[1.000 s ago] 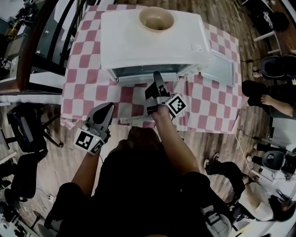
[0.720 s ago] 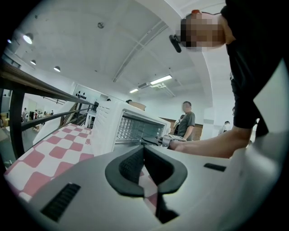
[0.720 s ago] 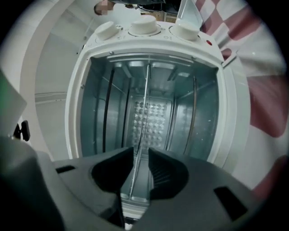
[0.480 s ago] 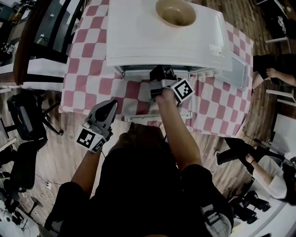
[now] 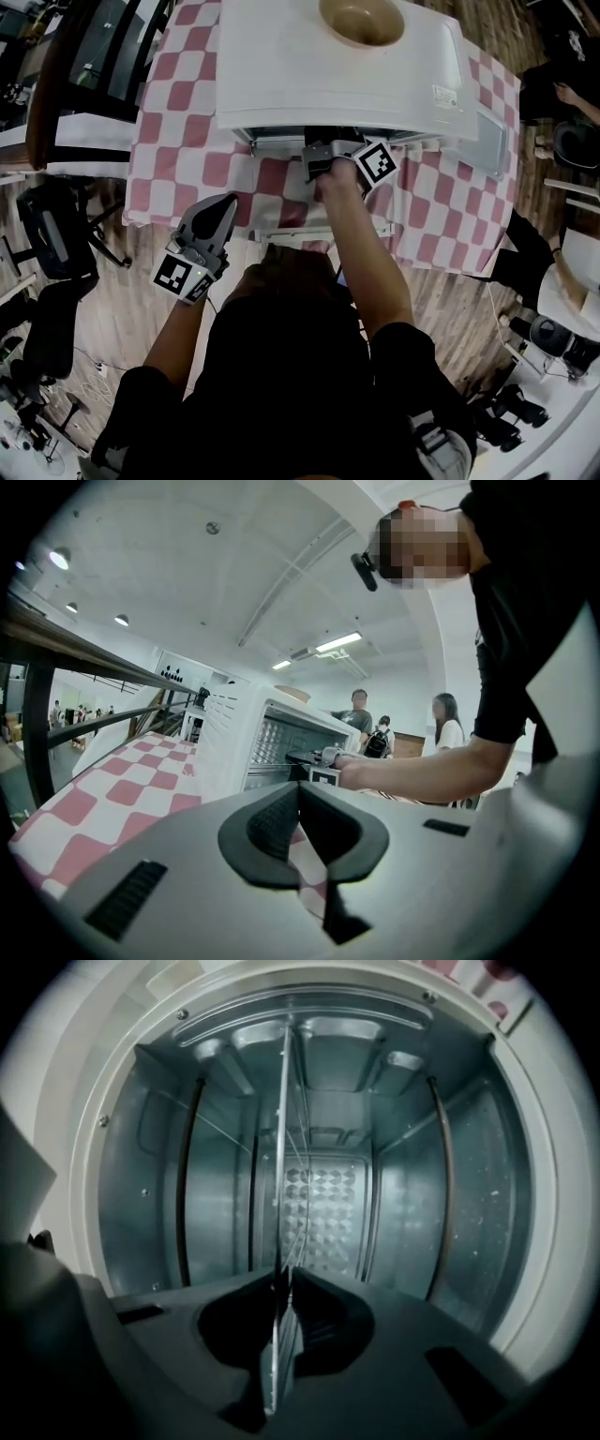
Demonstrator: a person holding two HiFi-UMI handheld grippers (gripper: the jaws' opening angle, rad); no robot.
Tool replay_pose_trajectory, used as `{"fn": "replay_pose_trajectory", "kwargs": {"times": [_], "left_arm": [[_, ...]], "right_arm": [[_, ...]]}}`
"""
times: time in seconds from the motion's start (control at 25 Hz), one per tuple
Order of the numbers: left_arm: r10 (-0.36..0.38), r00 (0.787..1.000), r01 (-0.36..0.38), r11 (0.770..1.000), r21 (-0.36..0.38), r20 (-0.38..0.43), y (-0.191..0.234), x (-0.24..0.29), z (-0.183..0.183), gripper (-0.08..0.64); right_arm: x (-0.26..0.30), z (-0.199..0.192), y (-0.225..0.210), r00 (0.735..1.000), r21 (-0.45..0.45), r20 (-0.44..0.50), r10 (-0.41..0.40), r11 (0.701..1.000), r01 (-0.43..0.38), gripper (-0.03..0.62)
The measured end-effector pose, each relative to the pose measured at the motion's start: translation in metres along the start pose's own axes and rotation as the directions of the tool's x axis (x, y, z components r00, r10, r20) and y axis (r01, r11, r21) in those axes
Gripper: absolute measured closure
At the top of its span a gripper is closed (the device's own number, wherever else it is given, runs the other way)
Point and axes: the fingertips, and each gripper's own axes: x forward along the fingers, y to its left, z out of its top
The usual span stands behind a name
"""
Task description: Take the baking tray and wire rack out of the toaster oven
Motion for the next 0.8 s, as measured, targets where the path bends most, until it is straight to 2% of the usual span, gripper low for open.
{"fn": "replay_pose_trajectory", "kwargs": {"times": [0.32,0.8], "left_arm": [[0.007,1.000,-0.007,1.000,-0.013,0.027,-0.002,-0.013,0.006,0.565],[-0.024,0.996,0.023,1.000,0.006,0.084,-0.033,-0.051,0.019,0.565]], "right_arm": [[-0.024,-0.007,0.001,1.000,0.012,0.004,-0.014,1.000,0.014,0.580],[-0.119,-0.035,0.007,0.999,0.024,-0.001,-0.035,0.999,0.035,0.588]]}}
